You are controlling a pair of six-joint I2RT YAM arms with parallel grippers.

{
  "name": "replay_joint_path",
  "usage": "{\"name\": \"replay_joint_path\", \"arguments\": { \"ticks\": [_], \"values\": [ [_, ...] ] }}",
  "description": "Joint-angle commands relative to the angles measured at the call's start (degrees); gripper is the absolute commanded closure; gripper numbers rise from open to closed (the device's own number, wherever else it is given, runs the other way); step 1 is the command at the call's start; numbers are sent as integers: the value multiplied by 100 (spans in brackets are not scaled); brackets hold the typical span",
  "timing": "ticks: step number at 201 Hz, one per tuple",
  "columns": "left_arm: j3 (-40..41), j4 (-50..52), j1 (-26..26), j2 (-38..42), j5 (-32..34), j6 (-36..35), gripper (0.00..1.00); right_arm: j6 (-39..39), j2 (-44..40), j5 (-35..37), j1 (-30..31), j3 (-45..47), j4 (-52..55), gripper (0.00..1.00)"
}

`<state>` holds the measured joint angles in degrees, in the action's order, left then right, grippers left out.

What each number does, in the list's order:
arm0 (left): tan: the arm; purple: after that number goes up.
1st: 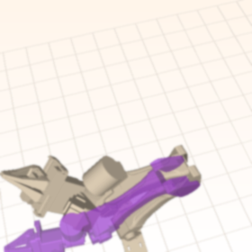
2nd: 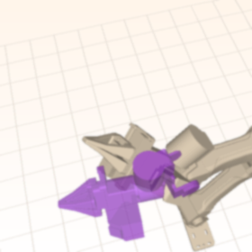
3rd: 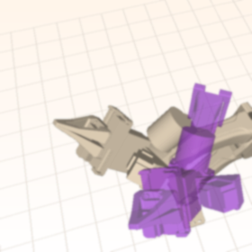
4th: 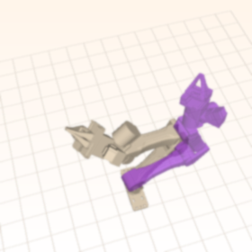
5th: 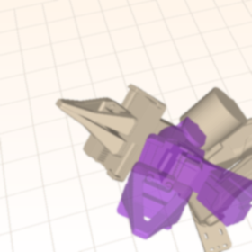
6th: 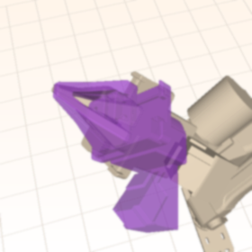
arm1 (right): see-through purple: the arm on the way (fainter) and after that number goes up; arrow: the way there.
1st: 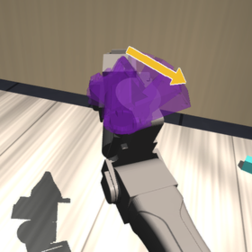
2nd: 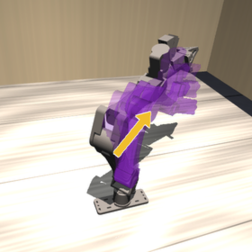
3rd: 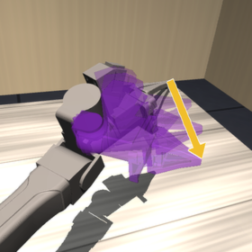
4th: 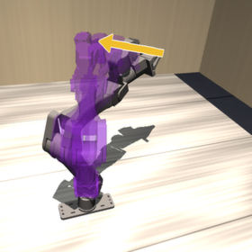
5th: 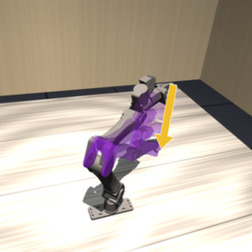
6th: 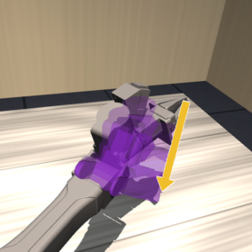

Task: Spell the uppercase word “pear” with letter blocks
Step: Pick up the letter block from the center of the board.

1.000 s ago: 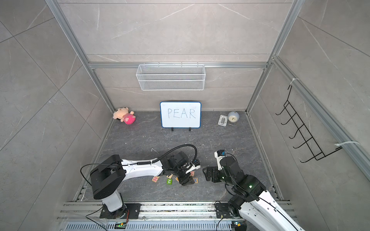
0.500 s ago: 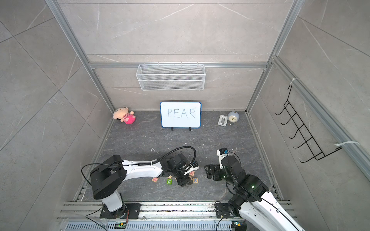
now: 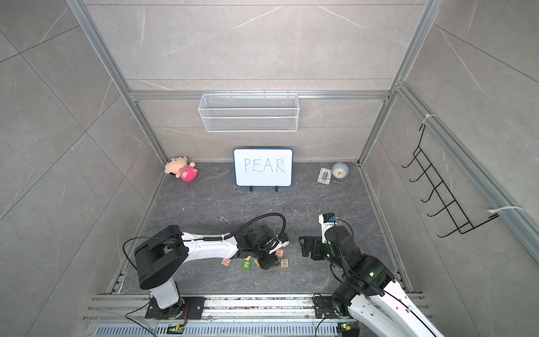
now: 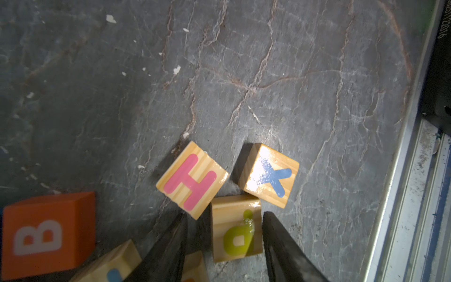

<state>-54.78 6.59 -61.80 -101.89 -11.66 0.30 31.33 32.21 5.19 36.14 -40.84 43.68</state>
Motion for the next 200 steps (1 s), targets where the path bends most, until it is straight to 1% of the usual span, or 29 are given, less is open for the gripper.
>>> {"name": "replay_joint_path", "arguments": {
  "ticks": [1, 9, 14, 23, 29, 57, 107, 127, 151, 175, 200],
  "values": [
    [-49, 42, -40, -108, 75, 42, 49, -98, 96, 60, 25, -135, -212, 5],
    [-38, 36, -42, -127, 98, 41, 49, -128, 123, 48, 24, -148, -257, 5],
    [-43, 38, -40, -143, 101, 45, 47, -148, 128, 33, 24, -144, -302, 5],
    [-59, 50, -53, -173, 118, 50, 35, -200, 154, 9, 26, -160, -349, 5],
    [-70, 52, -75, -185, 137, 58, 32, -218, 167, 29, 25, -182, -359, 5],
    [-69, -49, -179, -251, 221, 84, 32, -316, 209, 52, 16, -253, -377, 5],
    [18, -227, -241, -396, 375, 91, 43, -427, 134, 114, 22, -258, -428, 5],
    [71, -160, -280, -331, 419, 33, 43, -468, 119, 113, 25, -249, -426, 5],
    [130, -1, -280, -20, 443, 23, 42, -483, 138, 114, 25, -269, -407, 5],
    [71, 285, -280, 276, 462, 18, 38, -510, 152, 114, 22, -284, -431, 5],
    [55, 499, -280, 233, 480, -85, 38, -575, 163, 26, 25, -289, -513, 4]
  ]
}}
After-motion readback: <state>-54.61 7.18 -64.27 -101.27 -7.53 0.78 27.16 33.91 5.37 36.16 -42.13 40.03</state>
